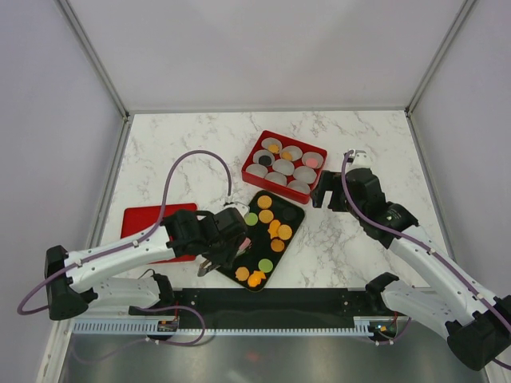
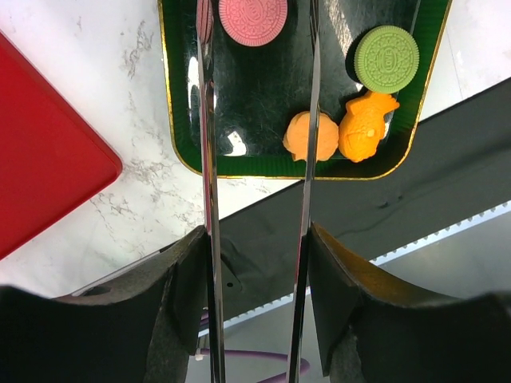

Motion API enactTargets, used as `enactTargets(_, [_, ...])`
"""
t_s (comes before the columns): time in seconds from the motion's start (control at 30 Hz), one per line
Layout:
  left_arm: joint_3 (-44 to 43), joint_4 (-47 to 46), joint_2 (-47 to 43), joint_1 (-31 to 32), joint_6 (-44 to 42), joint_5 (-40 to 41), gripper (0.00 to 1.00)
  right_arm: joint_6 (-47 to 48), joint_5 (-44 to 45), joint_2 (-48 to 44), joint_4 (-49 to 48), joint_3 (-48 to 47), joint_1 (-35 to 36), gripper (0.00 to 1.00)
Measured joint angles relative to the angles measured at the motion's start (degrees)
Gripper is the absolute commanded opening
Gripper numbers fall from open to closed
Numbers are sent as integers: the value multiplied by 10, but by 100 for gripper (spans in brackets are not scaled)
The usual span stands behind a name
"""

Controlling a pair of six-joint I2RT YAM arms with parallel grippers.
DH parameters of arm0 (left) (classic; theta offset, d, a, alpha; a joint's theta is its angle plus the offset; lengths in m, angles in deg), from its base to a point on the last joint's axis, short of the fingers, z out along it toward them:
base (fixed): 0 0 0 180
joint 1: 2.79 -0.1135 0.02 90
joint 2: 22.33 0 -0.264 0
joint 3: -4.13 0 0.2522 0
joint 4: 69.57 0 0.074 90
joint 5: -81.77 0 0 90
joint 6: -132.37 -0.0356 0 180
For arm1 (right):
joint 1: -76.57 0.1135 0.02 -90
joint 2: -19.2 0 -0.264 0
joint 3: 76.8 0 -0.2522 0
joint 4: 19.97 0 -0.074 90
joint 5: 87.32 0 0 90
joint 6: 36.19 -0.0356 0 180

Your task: Pack the cookies

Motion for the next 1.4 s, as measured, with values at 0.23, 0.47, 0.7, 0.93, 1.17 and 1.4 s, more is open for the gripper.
enactTargets(0.23, [0,2,17,11,7,3,58,0,0,0,-2,0,0,98])
enactTargets(0.47, [0,2,31,16,9,16,58,0,0,-2,-2,6,0,98])
enactTargets(0.7, [0,2,41,21,11,17,57,0,0,-2,-2,6,0,98])
enactTargets(0.93, [5,-1,49,22,11,17,52,0,0,-2,-2,6,0,98])
enactTargets(1.17, [5,-1,49,22,11,17,43,0,0,-2,-2,6,0,98])
enactTargets(1.4, [-16,1,49,22,11,31,41,0,0,-6,-2,6,0,98])
